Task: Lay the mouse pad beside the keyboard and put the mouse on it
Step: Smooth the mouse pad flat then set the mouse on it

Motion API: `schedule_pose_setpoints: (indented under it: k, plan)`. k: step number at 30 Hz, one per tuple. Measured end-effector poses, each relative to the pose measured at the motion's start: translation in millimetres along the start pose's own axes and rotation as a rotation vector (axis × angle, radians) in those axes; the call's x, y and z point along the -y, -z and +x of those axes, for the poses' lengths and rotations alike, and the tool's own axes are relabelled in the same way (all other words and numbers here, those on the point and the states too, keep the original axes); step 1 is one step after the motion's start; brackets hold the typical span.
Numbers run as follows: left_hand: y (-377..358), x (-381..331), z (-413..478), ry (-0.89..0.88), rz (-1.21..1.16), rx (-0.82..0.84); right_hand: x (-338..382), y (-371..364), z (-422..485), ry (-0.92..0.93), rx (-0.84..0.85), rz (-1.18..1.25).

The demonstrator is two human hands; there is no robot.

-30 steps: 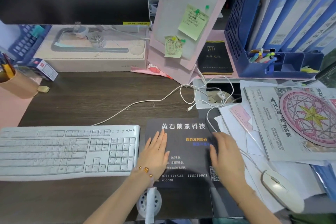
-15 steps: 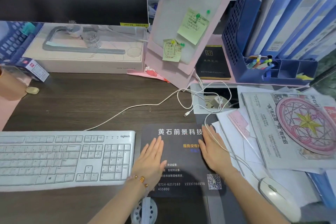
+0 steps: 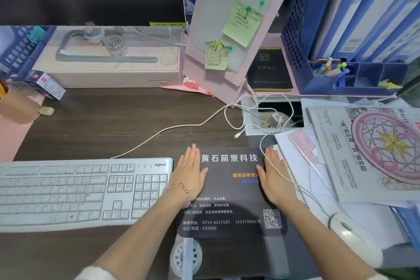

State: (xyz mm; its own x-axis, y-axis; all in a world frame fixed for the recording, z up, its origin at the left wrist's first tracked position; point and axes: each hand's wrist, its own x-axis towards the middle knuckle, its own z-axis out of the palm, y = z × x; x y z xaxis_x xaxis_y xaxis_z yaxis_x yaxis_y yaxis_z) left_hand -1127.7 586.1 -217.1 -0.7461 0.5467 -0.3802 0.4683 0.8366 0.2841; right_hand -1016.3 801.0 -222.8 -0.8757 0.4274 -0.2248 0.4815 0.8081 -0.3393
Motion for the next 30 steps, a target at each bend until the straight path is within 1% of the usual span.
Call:
schedule_pose_setpoints:
  k: [2,4,7,10,12,14,16,18,19,20,21,23,24,26,28,30]
  plan:
    - [9,-2,0,0.020,-0.128,0.013,2,1,-8,-0.005,0.025,0.056]
    - [18,-2,-4,0.054,-0.272,-0.015,4,3,-20,0.026,0.021,0.115]
    - [26,-6,-18,0.059,-0.368,-0.142,9,6,-43,0.078,0.026,0.152]
    - [24,-20,-35,0.024,-0.460,-0.273,13,9,-64,0.017,0.013,0.266]
    - [19,-40,-47,0.004,-0.608,-0.265,12,16,-76,-0.081,-0.029,0.423]
    - [14,-68,-55,0.007,-0.799,-0.167,7,28,-86,-0.229,-0.038,0.752]
    - [11,-100,-54,0.006,-0.979,-0.028,-9,45,-97,-0.368,-0.073,1.080]
    - [9,-138,-47,0.015,-1.141,0.176,-35,68,-110,-0.499,-0.181,1.287]
    - [9,-157,-43,0.024,-1.204,0.283,-51,78,-117,-0.557,-0.257,1.340]
    - [9,-178,-39,0.033,-1.251,0.379,-68,87,-126,-0.600,-0.340,1.326]
    - [9,-198,-37,0.050,-1.285,0.455,-85,94,-135,-0.631,-0.415,1.258]
    - [3,-232,-36,0.095,-1.263,0.571,-116,100,-152,-0.710,-0.502,1.057]
    - [-4,-246,-35,0.106,-1.215,0.618,-127,100,-161,-0.751,-0.500,0.989]
    - [-15,-266,-38,0.132,-1.131,0.693,-144,93,-173,-0.834,-0.434,0.951]
    - [-28,-276,-41,0.139,-1.088,0.747,-151,85,-180,-0.908,-0.354,0.993]
    - [-34,-281,-44,0.152,-1.086,0.774,-149,81,-182,-0.945,-0.314,1.086]
